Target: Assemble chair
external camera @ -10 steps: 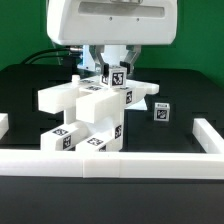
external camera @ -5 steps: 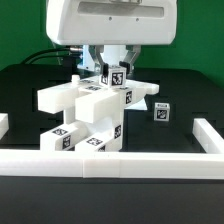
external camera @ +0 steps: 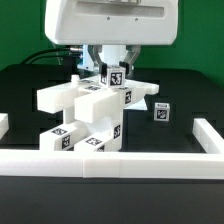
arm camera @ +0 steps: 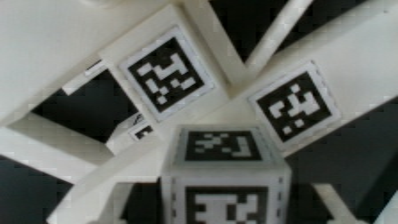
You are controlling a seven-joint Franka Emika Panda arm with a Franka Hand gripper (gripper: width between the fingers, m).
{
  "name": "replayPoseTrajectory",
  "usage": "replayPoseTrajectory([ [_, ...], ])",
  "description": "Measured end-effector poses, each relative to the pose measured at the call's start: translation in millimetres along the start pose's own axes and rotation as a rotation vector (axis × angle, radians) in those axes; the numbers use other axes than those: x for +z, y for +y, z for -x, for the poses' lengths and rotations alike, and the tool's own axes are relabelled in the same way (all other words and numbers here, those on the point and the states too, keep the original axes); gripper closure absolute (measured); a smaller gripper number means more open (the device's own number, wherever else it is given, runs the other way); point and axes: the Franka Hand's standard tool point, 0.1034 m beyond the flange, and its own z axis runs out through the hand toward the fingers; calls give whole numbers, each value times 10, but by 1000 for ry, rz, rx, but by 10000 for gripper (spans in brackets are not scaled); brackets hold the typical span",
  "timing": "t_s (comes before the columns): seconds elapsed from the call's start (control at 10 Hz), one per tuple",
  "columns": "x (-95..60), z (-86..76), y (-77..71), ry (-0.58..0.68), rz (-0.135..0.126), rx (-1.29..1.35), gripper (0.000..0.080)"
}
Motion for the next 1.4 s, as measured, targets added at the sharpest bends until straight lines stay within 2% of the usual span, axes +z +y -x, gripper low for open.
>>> replayPoseTrajectory([
  [0.2, 0, 0, 0, 2, -7, 203, 514],
  [0.4, 3, 1, 7, 3, -25, 367, 514],
  [0.9, 5, -6, -21, -2, -36, 759, 514],
  [1.2, 14, 3, -12, -14, -105, 1073, 514],
  [1.4, 18, 2, -18, -29, -118, 1314, 514],
])
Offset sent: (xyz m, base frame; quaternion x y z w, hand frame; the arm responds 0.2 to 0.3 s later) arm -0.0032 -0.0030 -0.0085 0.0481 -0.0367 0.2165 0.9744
